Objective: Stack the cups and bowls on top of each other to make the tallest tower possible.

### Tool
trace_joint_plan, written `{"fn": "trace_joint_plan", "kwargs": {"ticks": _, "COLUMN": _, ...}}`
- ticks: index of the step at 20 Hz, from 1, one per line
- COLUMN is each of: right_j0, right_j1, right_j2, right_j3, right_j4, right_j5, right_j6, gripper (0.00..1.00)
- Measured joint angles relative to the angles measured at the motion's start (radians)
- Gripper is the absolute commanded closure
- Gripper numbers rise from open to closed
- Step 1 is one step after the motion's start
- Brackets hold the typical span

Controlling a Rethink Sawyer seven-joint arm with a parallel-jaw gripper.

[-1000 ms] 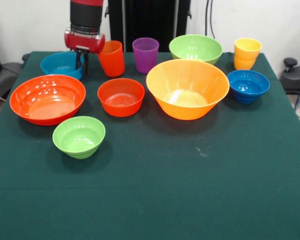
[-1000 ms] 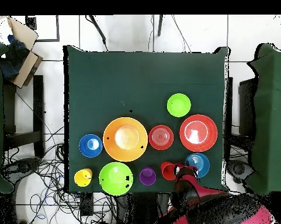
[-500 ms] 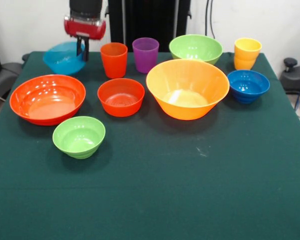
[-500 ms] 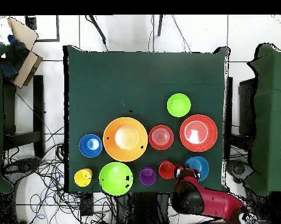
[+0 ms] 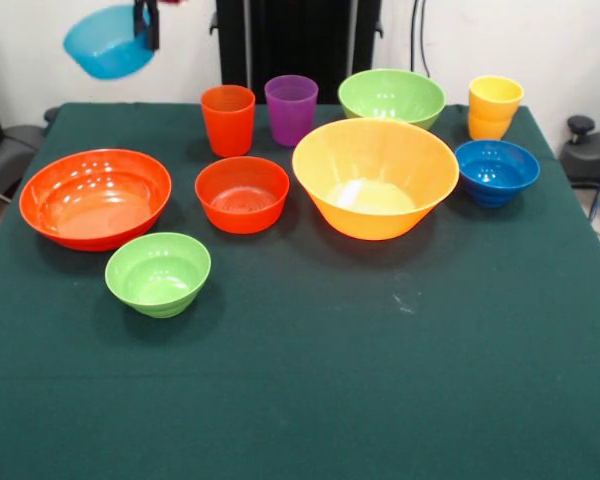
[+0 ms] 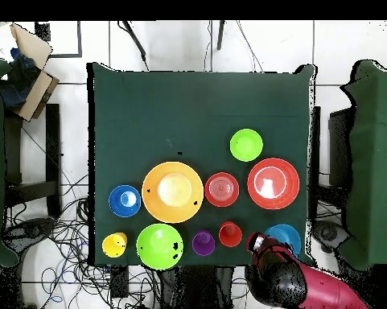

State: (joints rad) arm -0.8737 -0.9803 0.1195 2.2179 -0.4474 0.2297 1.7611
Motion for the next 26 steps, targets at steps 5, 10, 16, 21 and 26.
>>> {"fn": "trace_joint_plan", "kwargs": {"ticks": 5, "right_j0": -0.022, "right_j1": -0.163, "right_j2": 0.112, "right_j3": 0.033, "right_j4": 0.134, "right_j5": 0.091, "right_j6": 0.000, "gripper": 1.00}}
{"fn": "trace_joint_plan", "kwargs": {"ticks": 10, "right_j0": -0.057, "right_j1": -0.260, "right_j2": 0.273, "right_j3": 0.059, "right_j4": 0.269, "right_j5": 0.096, "right_j6": 0.000, "gripper": 1.00}}
{"fn": "trace_joint_plan", "kwargs": {"ticks": 16, "right_j0": 0.009, "right_j1": -0.272, "right_j2": 0.365, "right_j3": 0.055, "right_j4": 0.340, "right_j5": 0.095, "right_j6": 0.000, "gripper": 1.00}}
{"fn": "trace_joint_plan", "kwargs": {"ticks": 21, "right_j0": 0.149, "right_j1": -0.262, "right_j2": 0.356, "right_j3": 0.004, "right_j4": 0.340, "right_j5": 0.098, "right_j6": 0.000, "gripper": 1.00}}
{"fn": "trace_joint_plan", "kwargs": {"ticks": 26, "right_j0": 0.315, "right_j1": -0.224, "right_j2": 0.304, "right_j3": -0.110, "right_j4": 0.340, "right_j5": 0.140, "right_j6": 0.013, "gripper": 1.00}}
